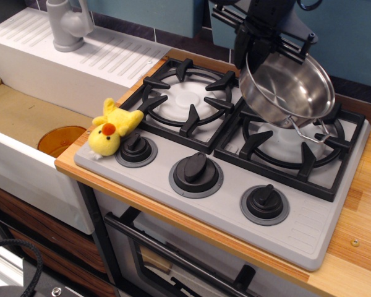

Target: Put pan on stove and put stuffedduck in pan

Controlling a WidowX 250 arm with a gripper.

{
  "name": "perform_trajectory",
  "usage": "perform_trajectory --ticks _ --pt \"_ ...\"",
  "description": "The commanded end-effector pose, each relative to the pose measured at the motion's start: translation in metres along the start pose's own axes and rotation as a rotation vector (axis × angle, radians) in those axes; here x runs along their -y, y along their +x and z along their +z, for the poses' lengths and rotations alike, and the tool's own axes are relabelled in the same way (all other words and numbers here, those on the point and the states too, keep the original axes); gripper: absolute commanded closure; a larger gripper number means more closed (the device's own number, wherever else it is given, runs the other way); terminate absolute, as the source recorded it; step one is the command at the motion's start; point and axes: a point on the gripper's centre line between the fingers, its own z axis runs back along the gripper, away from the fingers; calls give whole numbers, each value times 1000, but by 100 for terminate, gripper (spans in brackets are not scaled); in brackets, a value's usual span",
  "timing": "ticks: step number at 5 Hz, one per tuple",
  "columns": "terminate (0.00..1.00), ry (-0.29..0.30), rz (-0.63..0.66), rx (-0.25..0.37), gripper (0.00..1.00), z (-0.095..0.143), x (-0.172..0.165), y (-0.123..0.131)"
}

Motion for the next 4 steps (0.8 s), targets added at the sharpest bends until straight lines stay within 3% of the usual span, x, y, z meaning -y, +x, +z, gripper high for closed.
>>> perform_trajectory --ticks 1,4 --pt "0 -22 -25 104 100 8 -47 20" --pt "0 -26 -43 105 100 -7 -95 18"
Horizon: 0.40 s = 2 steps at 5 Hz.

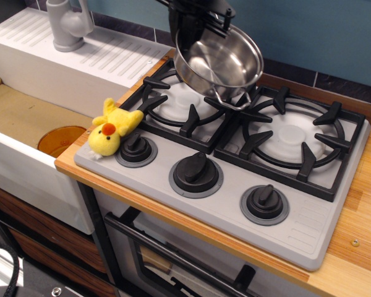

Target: Put pan on stove and put stuffedduck in pan

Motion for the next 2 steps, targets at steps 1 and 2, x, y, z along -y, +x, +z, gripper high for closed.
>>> perform_trajectory --ticks 1,2 --pt "0 0 10 89 100 1 -26 11" --pt "0 2 5 101 100 -9 -37 12"
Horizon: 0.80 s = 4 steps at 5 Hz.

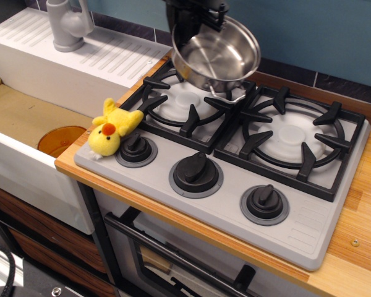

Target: Put pan on stove and put stuffedduck in pan

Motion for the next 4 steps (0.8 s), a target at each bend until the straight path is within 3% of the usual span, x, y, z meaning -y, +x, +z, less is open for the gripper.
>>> perform_trajectory --ticks 1,3,4 --pt "0 20 -3 51 100 -3 -25 6" --pt "0 9 9 62 100 -22 -30 1" --pt "0 16 27 67 0 -23 -28 3"
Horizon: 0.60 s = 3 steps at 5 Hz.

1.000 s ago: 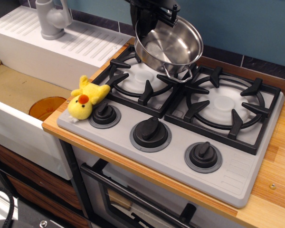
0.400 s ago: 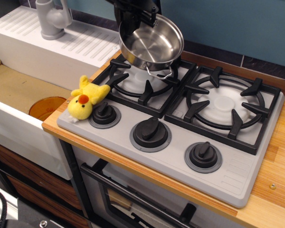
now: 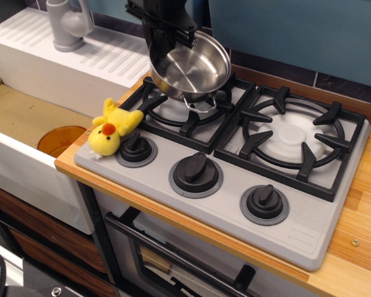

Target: Put pan on stove and put stuffedduck in pan

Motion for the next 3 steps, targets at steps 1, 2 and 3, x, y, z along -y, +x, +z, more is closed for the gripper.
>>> perform_trajectory --ticks 1,2,3 --pt "0 21 8 43 0 15 -5 13" --pt "0 20 2 37 0 20 -4 14" --pt "0 23 -6 29 0 30 -3 12"
